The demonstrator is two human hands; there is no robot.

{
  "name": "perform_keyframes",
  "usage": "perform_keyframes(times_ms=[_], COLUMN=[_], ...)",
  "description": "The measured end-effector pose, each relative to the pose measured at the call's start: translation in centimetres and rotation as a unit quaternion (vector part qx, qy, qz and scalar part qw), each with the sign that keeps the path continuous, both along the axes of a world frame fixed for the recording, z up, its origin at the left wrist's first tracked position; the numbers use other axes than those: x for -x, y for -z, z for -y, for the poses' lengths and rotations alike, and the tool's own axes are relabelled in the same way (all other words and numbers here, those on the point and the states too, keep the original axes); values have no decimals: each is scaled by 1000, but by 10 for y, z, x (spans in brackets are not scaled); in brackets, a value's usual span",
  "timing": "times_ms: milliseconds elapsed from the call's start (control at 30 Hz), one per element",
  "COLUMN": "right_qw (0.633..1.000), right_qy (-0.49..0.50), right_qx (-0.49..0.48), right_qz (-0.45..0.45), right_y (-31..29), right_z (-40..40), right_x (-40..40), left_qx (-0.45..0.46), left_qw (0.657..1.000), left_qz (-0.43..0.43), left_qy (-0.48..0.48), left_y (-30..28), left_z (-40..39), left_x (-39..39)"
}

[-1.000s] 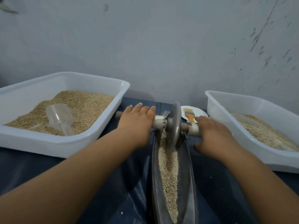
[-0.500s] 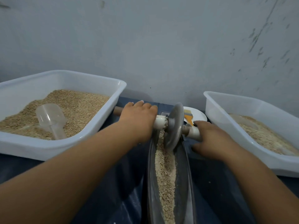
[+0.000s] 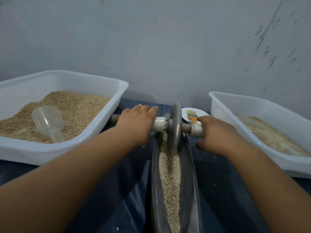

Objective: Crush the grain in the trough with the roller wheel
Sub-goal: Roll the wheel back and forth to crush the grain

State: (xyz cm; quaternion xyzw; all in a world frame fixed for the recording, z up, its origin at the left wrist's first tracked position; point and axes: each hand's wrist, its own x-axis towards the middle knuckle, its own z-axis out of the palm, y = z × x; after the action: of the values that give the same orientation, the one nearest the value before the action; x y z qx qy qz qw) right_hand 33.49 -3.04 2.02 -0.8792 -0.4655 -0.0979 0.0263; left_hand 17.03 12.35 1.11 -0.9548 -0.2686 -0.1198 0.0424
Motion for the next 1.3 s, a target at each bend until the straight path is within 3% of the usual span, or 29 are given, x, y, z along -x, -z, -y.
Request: perform_keyframes(times_ms=[233, 467, 600, 700, 800, 900, 1000, 1200, 1300], right_qw=[997, 992, 987, 993, 997, 999, 999, 997, 999], right_qy=[-60, 10, 21, -29, -59, -10, 28, -48, -26], right_qx=[0, 9, 9, -16, -26, -9, 2, -50, -33], right_qz=[40, -123, -160, -118, -40, -33, -29, 40, 16], right_y=[25, 11, 24, 34, 28, 15, 10, 32, 25], right_z=[40, 9, 20, 44, 38, 10, -2, 41, 24], right_x=[16, -5, -4, 7, 4, -5, -7, 14, 7], left_qx=[-48, -57, -102, -143, -92, -29, -32, -97, -73], left_qw=[996, 998, 995, 987, 994, 1000, 999, 988, 995], left_qz=[60, 12, 2, 52, 49, 11, -6, 112, 67], left_qy=[35, -10, 18, 49, 36, 3, -17, 41, 24], left_y=[34, -9, -11, 14, 19, 5, -3, 33, 20], left_z=[24, 12, 18, 25, 15, 3, 6, 19, 10], left_x=[43, -5, -5, 15, 23, 6, -5, 29, 17])
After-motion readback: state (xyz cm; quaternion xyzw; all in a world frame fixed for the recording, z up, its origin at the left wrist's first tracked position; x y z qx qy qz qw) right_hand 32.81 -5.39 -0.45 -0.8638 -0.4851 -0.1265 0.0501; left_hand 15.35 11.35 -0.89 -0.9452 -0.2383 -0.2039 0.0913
